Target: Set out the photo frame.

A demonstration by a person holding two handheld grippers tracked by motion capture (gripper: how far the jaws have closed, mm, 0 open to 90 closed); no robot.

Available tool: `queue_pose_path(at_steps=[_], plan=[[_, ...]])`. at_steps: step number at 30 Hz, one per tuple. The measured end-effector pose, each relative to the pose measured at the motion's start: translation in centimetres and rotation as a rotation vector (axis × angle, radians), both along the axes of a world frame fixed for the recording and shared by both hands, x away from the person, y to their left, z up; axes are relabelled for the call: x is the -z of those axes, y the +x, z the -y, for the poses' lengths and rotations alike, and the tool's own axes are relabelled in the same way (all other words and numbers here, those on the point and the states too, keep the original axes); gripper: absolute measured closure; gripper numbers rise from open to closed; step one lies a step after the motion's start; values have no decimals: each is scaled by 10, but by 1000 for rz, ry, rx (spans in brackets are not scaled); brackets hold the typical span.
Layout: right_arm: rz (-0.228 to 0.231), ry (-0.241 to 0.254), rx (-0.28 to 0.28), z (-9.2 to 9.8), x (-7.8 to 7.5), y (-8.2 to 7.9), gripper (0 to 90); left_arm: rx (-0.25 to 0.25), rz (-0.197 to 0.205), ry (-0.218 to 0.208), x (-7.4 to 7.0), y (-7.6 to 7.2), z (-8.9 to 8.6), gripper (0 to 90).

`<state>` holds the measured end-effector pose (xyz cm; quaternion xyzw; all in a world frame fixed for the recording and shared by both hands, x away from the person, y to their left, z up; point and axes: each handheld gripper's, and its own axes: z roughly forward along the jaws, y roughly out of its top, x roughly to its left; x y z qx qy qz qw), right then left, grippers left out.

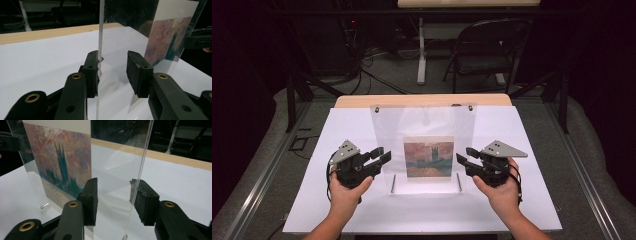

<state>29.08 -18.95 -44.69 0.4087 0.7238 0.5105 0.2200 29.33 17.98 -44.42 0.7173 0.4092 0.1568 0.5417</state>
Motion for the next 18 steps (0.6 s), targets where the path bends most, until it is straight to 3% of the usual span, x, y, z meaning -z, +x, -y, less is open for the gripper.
queue_pose_path(at_steps=[18], plan=[[-18, 22, -7, 2, -1, 0, 566, 1, -9, 22, -2, -2, 1, 595]])
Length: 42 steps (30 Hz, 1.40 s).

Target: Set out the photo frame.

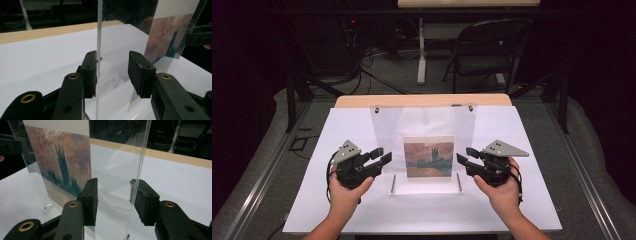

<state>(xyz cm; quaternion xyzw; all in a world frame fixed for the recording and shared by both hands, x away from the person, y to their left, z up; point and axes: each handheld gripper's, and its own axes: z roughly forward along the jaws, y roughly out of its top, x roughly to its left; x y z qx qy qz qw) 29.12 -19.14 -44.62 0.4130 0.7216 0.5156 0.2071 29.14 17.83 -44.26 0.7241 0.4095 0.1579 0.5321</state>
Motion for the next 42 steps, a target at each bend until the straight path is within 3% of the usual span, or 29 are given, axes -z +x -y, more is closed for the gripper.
queue_pose_path(at_steps=[12, 26, 30, 35, 39, 42], plan=[[18, -5, 2, 12, -10, -7, 466, 0, -13, 22, -11, -5, -10, 477], [0, 4, 64, 44, -8, -14, 433, -122, 6, 39, -11, -16, -51, 432], [8, 2, 90, 51, -12, -16, 433, -144, 4, 26, -9, -18, -62, 430], [14, -10, 98, 52, -12, -17, 432, -186, 22, 68, -3, -21, -69, 425], [25, -61, 129, 52, -5, -16, 428, -208, -3, 68, 8, -18, -74, 423], [8, -70, 137, 53, 1, -15, 429, -222, -11, 72, 13, -16, -75, 423]])
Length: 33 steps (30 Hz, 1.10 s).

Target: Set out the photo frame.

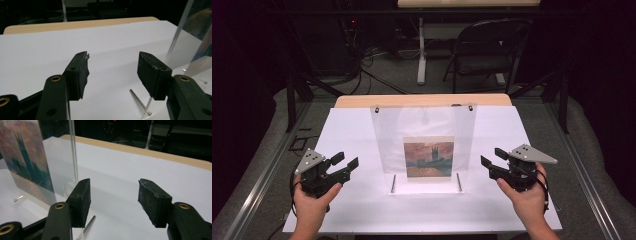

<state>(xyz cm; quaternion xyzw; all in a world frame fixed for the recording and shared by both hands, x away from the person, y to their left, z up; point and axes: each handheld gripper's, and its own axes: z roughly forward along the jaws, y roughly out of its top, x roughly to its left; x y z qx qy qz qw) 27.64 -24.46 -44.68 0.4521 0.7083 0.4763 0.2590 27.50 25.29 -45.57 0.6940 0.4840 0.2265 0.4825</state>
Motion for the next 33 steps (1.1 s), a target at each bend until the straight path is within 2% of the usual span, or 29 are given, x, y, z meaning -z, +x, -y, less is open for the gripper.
queue_pose_path(at_steps=[1, 4, 5, 7, 8, 9, 11, 12, 13, 17, 19, 22, 25, 27, 29, 33], plan=[[-8, 4, 4, 0, 3, 1, 429, -7, -7, 3, 3, 1, 0, 423], [-31, -30, 19, 2, 14, 2, 429, -34, -51, 27, 16, 5, -1, 424], [-42, -35, 24, 3, 17, 2, 429, -34, -51, 27, 16, 5, -1, 424], [-64, -42, 25, 3, 22, 2, 429, -43, -96, 34, 26, 7, -1, 425], [-64, -42, 25, 3, 22, 2, 429, -43, -96, 34, 26, 7, -1, 426], [-83, -57, 25, 4, 29, 3, 429, -42, -124, 37, 33, 8, -1, 426], [-111, -67, 23, 4, 37, 4, 429, -44, -137, 37, 37, 9, 0, 427], [-111, -67, 23, 4, 37, 4, 429, -47, -152, 44, 40, 9, 0, 427], [-133, -74, 27, 4, 44, 5, 427, -38, -182, 56, 47, 11, 3, 428], [-151, -74, 29, 4, 56, 5, 427, -29, -229, 91, 61, 14, 10, 433], [-158, -79, 34, 4, 63, 5, 428, -17, -242, 104, 67, 15, 12, 435], [-163, -83, 39, 3, 73, 5, 428, -9, -238, 111, 72, 16, 15, 435], [-177, -75, 31, 3, 80, 6, 428, 4, -237, 135, 77, 16, 18, 435], [-177, -85, 27, 2, 83, 7, 428, 6, -236, 135, 78, 16, 19, 435], [-196, -87, 17, -1, 87, 6, 429, 24, -228, 134, 81, 15, 20, 435], [-176, -98, -14, -7, 88, 5, 428, 47, -218, 140, 84, 14, 22, 432]])
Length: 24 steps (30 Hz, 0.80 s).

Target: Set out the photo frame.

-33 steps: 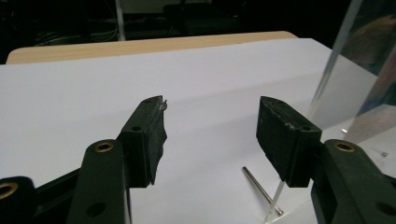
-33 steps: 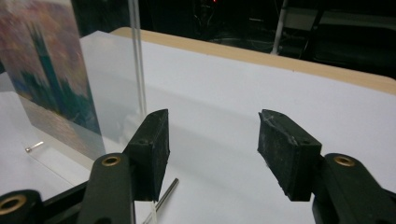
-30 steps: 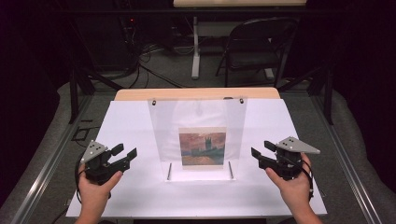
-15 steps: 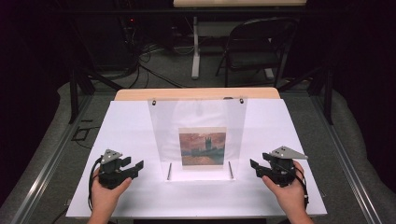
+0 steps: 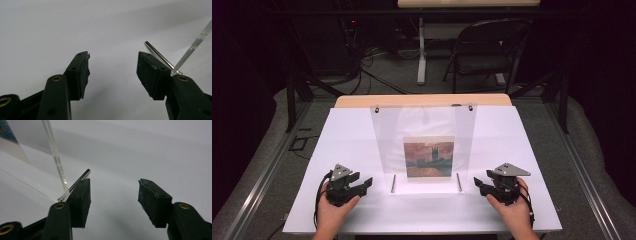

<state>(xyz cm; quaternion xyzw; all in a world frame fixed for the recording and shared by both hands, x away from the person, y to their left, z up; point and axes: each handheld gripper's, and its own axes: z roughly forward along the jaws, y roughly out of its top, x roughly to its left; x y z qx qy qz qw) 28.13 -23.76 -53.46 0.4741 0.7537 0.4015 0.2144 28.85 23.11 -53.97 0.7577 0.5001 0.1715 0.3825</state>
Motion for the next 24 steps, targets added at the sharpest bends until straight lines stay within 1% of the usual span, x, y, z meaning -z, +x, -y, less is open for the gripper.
queue_pose_path(at_steps=[1, 2, 5, 7, 12, 16, 22, 24], plan=[[0, 0, 0, 0, 0, 0, 428, 0, 0, 0, 0, 0, 0, 432], [3, 4, -4, -2, 0, 0, 429, 9, 1, 10, 1, 0, 1, 432], [-8, -3, -13, -3, 3, 1, 429, 13, 8, 2, 1, -1, 1, 432], [-13, 5, -12, -4, 3, 1, 429, 14, 9, 1, 1, -1, 1, 430], [-41, 13, -28, -4, 6, 2, 422, 13, -10, -5, 3, 0, 1, 428], [-36, 3, -30, -4, 6, 1, 421, 15, -14, -3, 3, 0, 1, 427], [-30, 14, -17, -3, 6, 1, 420, 23, -12, -1, 3, 0, 2, 427], [-32, 11, -17, -2, 6, 1, 420, 22, -11, -3, 3, 0, 2, 427]])
